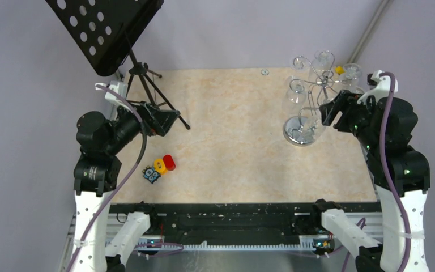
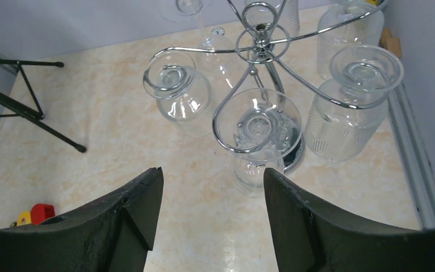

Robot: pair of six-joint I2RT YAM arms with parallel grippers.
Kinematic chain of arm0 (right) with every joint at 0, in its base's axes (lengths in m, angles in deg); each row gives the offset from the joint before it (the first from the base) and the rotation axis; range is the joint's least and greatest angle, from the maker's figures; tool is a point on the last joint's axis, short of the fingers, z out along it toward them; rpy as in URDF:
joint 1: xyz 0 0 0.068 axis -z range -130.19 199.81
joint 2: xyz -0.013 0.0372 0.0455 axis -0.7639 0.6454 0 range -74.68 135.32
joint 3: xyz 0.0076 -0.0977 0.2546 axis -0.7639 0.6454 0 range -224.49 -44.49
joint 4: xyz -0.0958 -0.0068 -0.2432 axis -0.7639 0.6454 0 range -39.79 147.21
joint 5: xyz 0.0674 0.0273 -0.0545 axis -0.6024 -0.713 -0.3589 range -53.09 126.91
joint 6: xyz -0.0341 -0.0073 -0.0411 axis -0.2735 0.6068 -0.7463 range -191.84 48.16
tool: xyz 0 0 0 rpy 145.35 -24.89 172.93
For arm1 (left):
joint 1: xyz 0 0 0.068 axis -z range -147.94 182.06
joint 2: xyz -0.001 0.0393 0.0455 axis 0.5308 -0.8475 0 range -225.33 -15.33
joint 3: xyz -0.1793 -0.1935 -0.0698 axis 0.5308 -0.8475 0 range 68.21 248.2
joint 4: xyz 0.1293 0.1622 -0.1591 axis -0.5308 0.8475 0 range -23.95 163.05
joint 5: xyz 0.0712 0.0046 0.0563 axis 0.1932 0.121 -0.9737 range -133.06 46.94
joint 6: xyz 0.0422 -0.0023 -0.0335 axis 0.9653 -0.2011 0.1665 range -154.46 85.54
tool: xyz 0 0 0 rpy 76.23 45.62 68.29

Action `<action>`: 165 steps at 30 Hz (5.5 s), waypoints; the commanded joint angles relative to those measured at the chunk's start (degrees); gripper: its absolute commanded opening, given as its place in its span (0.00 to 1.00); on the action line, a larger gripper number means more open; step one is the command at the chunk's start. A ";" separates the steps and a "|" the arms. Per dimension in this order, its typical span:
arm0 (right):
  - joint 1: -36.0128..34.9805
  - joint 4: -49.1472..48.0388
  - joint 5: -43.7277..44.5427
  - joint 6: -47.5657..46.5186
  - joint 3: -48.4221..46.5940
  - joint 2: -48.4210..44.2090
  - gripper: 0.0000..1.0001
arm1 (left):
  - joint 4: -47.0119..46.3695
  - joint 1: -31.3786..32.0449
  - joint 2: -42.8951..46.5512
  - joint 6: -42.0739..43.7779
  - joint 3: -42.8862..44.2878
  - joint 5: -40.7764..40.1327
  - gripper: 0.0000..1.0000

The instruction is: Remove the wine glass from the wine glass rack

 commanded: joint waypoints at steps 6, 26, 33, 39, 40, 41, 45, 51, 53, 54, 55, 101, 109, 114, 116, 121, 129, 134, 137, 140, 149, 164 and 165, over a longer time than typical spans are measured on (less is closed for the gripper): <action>0.47 -5.18 8.48 -0.44 -0.14 -3.37 0.67 | -9.09 -0.27 -0.71 2.24 -3.77 5.49 0.99; 0.46 -5.79 20.06 27.30 5.33 0.19 0.62 | -18.30 -0.27 2.38 -0.78 -10.59 10.42 0.98; 0.47 -6.30 24.88 29.58 6.38 -2.41 0.66 | -21.30 -0.27 1.81 -1.84 -12.52 10.30 0.97; 0.49 -8.78 23.56 33.84 11.33 -3.13 0.69 | -22.89 -0.27 0.83 -2.19 -13.55 9.90 0.97; 0.48 -9.71 22.55 35.07 12.20 -3.14 0.69 | -22.78 -0.27 0.65 -2.09 -13.63 9.89 0.97; 0.44 -10.83 21.94 36.21 13.30 -3.14 0.68 | -22.83 -0.27 0.50 -2.00 -13.65 9.97 0.97; 0.45 -14.07 19.81 40.73 16.89 -3.84 0.64 | -22.51 -0.27 0.37 -1.29 -13.96 10.10 0.97; 0.50 -15.98 21.23 43.77 20.04 -6.72 0.61 | -23.00 -0.27 0.49 -0.67 -15.51 10.53 0.98; 0.50 -15.88 22.28 44.52 20.65 -7.80 0.59 | -23.19 -0.27 0.41 -0.76 -15.66 10.46 0.98; 0.50 -15.82 22.82 44.81 20.99 -8.26 0.59 | -23.18 -0.27 0.36 -0.75 -15.62 10.39 0.98; 0.46 -16.04 23.23 45.13 21.30 -8.66 0.59 | -23.27 -0.27 0.32 -0.72 -15.61 10.44 0.98; 0.40 -19.86 19.99 60.72 25.96 -11.65 0.61 | -21.29 0.26 -0.14 1.25 -15.53 9.48 0.98; 0.41 -21.23 20.64 61.21 28.17 -11.61 0.39 | -21.16 0.34 -0.11 1.38 -15.53 9.28 0.98; 0.44 -20.11 21.32 61.48 28.06 -12.01 0.14 | -21.09 0.34 -0.18 1.44 -15.53 9.11 0.98; 0.43 -19.15 21.88 61.52 27.33 -11.97 0.15 | -21.09 0.34 -0.13 1.38 -15.50 9.01 0.98; 0.44 -18.39 22.93 61.52 26.80 -12.90 0.12 | -21.09 0.34 -0.05 1.35 -15.48 9.05 0.98; 0.47 -20.75 21.41 61.79 26.71 -14.19 0.00 | -21.10 0.34 0.02 1.35 -15.56 8.88 0.98; 0.42 -21.61 20.92 62.93 26.22 -16.28 0.00 | -20.92 0.42 0.09 1.44 -15.53 8.87 0.98; 0.40 -22.57 21.61 62.91 26.41 -17.73 0.00 | -21.13 0.43 0.08 1.31 -15.52 8.89 0.98; 0.41 -24.09 20.94 62.90 27.43 -18.79 0.00 | -21.18 0.52 0.08 1.26 -15.48 8.90 0.98; 0.41 -27.00 17.15 63.68 29.35 -18.10 0.00 | -20.87 0.69 0.29 1.52 -15.53 8.73 0.98; 0.40 -36.13 12.90 61.31 31.94 -14.83 0.00 | -19.95 0.87 0.44 2.40 -15.33 8.05 0.98; 0.36 -36.78 13.22 60.90 32.08 -14.54 0.00 | -19.91 0.87 0.46 2.40 -15.35 8.01 0.98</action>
